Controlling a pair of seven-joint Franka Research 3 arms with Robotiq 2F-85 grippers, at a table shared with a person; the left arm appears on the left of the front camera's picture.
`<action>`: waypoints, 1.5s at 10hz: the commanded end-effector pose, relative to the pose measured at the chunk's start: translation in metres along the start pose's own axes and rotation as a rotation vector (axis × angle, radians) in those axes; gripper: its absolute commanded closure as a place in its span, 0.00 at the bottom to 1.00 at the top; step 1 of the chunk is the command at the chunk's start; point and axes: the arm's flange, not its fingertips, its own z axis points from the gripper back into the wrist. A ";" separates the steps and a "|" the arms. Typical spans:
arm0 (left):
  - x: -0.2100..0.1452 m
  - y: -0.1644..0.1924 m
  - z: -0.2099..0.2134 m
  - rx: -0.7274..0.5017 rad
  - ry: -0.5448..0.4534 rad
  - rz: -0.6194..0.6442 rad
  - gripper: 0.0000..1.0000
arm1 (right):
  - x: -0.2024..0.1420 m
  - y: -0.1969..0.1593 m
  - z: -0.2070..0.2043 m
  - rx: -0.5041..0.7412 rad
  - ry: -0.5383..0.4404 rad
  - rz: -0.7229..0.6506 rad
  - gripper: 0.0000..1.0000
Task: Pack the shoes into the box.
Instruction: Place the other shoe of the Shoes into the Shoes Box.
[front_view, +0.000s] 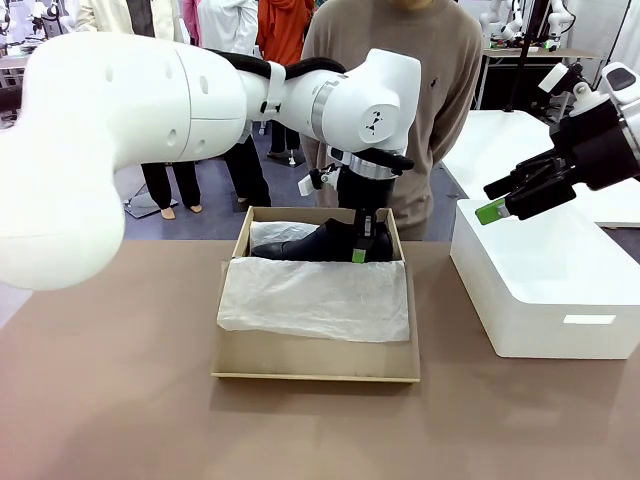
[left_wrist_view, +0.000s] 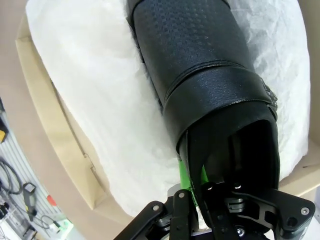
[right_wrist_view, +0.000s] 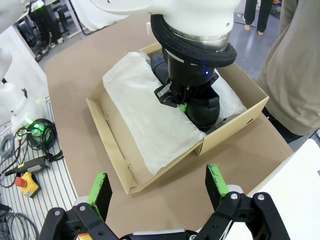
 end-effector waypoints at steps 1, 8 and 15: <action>-0.005 -0.007 -0.005 0.005 -0.050 0.084 1.00 | 0.000 -0.002 -0.003 0.013 -0.036 0.022 0.00; 0.008 -0.011 0.025 -0.057 -0.042 0.107 0.00 | 0.000 -0.002 -0.003 0.013 -0.036 0.022 0.00; 0.032 -0.013 0.074 -0.062 -0.017 0.169 0.00 | 0.000 -0.002 -0.003 0.013 -0.036 0.022 0.00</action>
